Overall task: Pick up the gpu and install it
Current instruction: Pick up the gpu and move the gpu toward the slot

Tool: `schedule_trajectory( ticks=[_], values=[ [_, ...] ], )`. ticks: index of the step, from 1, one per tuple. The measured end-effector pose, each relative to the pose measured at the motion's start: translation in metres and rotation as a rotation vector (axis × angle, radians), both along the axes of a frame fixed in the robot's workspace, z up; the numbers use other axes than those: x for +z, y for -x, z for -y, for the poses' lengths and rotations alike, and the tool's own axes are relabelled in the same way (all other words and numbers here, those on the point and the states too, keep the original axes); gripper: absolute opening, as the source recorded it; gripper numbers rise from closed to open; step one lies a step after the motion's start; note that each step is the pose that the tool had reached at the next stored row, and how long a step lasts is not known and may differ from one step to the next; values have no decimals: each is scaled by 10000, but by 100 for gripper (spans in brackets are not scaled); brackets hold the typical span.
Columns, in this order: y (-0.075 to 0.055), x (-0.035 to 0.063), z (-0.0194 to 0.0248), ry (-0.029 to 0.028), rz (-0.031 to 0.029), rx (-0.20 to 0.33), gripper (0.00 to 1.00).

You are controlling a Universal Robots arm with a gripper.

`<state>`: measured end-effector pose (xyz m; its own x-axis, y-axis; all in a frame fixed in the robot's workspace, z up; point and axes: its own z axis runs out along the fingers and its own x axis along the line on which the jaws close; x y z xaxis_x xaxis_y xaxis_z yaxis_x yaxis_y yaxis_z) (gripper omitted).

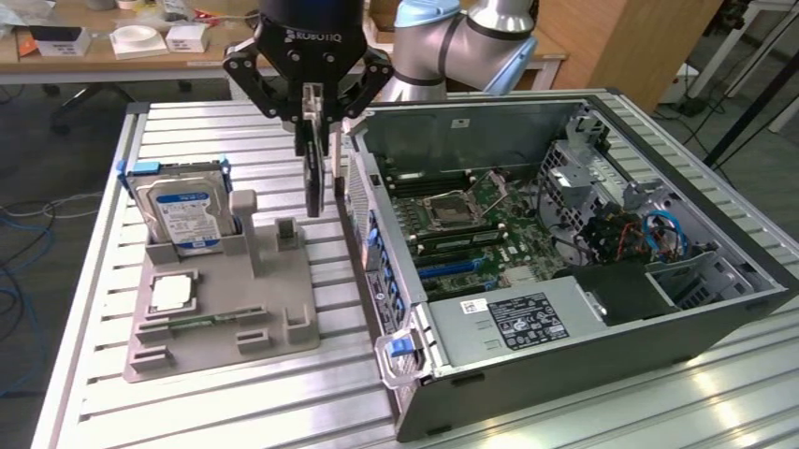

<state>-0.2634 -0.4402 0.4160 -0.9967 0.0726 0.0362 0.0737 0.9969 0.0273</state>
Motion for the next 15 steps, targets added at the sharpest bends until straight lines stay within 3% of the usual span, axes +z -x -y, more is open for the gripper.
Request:
schedule_trajectory(
  ticks=[15],
  values=[
    [-149, 0, 0, 0, 0, 1, 26]
  ],
)
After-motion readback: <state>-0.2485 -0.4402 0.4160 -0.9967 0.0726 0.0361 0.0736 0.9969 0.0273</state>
